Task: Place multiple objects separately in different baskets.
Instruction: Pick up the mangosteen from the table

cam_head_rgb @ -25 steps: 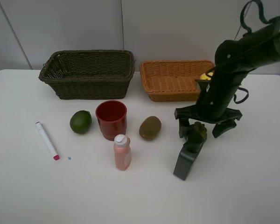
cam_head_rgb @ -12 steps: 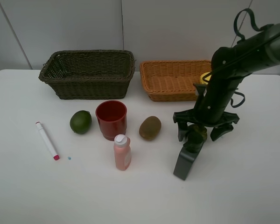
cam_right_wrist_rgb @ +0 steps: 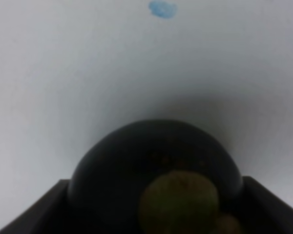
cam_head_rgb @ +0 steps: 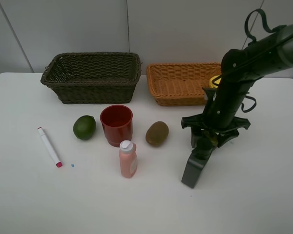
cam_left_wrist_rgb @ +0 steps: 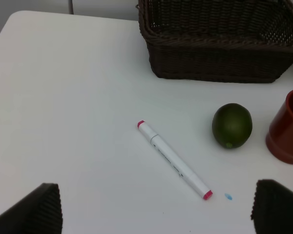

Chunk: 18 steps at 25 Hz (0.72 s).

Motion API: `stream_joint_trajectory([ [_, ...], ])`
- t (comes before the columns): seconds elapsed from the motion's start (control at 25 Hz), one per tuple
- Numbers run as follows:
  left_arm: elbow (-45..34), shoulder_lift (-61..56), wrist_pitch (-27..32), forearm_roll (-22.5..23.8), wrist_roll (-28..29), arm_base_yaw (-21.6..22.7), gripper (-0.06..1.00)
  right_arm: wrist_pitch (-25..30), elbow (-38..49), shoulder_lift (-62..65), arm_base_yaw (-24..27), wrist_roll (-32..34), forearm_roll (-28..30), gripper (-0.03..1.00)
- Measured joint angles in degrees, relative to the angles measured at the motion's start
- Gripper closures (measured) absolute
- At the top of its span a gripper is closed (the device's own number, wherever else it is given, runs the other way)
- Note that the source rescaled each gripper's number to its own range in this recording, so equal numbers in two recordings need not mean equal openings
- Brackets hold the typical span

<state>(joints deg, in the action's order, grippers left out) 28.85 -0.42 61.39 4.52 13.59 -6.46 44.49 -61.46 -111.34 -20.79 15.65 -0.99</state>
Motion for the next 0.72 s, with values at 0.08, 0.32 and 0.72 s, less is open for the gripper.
stream_joint_trajectory([
  [0.08,0.00,0.00,0.00,0.00,0.00,0.00,-0.06,0.00,0.00,0.00,0.00,0.00,0.00,0.46],
  [0.32,0.00,0.00,0.00,0.00,0.00,0.00,-0.06,0.00,0.00,0.00,0.00,0.00,0.00,0.46],
  [0.72,0.00,0.00,0.00,0.00,0.00,0.00,-0.06,8.28,-4.55,1.96,0.00,0.00,0.27,0.46],
])
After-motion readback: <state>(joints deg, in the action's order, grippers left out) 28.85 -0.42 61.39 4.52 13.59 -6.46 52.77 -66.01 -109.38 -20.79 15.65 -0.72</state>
